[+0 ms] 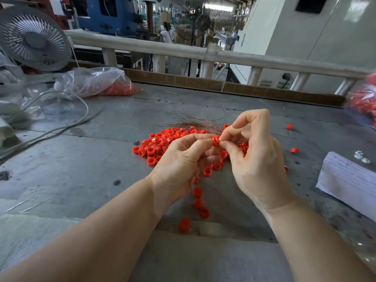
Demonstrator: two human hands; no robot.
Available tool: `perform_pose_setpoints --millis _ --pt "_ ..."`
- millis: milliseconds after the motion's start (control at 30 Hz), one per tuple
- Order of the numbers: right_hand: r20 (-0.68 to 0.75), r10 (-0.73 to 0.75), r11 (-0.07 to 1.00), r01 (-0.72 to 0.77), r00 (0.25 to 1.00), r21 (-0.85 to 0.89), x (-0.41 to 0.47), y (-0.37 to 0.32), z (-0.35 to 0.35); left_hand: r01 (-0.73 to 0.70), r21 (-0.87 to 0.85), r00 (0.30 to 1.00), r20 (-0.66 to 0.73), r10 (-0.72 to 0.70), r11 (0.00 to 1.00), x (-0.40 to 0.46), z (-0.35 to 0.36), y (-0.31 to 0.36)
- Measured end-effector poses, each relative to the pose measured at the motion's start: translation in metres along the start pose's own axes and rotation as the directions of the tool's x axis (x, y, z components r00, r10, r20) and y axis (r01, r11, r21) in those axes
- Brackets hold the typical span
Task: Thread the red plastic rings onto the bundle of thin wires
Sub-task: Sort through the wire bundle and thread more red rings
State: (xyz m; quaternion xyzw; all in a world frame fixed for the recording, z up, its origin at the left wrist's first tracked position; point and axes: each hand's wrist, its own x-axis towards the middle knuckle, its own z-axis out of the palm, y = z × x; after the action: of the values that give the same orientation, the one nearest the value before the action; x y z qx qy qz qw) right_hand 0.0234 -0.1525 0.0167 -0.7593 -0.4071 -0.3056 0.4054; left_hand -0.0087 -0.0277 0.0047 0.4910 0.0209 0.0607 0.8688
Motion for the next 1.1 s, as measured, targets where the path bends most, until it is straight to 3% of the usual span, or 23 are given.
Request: perform_pose_setpoints --millis 433,1100 --pt "0.014 0.03 1.0 -0.03 0.999 -0.001 -0.0003 -0.0002 0.0011 -0.039 0.064 0.999 -0.006 0.039 0.997 0.0003 -0.0011 -0.0009" --pt "0.055 -0.019 0.997 0.023 0.998 -0.08 -0.0011 -0.0006 0.0013 0.086 -0.116 0.994 -0.06 -0.094 0.989 -0.0008 0.0036 0.0017"
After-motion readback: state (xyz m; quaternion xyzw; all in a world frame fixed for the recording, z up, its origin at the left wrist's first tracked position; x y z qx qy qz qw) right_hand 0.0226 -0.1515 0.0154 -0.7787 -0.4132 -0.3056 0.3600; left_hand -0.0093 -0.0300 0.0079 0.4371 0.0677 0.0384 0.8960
